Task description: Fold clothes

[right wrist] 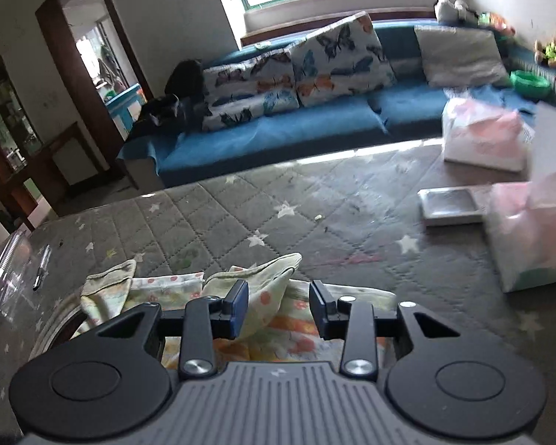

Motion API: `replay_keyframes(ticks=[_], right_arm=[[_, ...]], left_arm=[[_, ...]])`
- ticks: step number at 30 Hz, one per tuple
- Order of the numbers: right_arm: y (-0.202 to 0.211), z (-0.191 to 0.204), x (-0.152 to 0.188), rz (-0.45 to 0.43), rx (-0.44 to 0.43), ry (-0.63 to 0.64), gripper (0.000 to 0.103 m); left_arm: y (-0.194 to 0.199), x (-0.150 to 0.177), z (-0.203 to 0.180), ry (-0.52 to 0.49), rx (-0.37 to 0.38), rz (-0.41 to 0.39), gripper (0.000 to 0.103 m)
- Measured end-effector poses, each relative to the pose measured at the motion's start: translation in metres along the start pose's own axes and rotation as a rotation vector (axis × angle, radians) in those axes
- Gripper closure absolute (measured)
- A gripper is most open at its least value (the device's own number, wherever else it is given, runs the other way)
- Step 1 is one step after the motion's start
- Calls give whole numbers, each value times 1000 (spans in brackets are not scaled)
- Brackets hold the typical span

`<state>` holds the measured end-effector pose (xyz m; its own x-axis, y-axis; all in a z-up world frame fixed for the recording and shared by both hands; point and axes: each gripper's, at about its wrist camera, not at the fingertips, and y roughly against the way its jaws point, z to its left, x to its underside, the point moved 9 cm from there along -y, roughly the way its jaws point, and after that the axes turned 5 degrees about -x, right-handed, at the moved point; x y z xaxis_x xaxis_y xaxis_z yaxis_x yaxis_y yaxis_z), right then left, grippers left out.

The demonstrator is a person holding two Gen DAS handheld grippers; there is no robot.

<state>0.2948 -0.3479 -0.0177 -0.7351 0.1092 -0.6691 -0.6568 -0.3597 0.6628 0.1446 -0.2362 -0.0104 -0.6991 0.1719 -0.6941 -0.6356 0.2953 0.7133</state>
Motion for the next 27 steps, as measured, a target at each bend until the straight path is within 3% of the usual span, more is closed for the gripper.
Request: replay_keyframes(ticks=[4,7,9,12,16,22,27], right_arm=[[-26,-5,1,38,-2,-45,67],[-38,-8,4,56,-13,-75,71],[-39,-8,6,57,-23,-81,96],[-30,-7,8,35,-19,-72,100],[4,-7,4,-53,5,-36,101],[82,-23,-1,-197,108,21,101],[145,-47,17,-258,194,38,101]], left_arm=[[-5,3,-6,1,41,16,84],[-6,5,-9,-2,57,15,89],[-5,6,-10,-6,60,11,91],[-4,5,-11,-13,62,3,93],[3,5,-17,-35,71,-19,94],[13,9,-32,-87,84,-45,94],[22,17,-53,-154,114,-61,94]])
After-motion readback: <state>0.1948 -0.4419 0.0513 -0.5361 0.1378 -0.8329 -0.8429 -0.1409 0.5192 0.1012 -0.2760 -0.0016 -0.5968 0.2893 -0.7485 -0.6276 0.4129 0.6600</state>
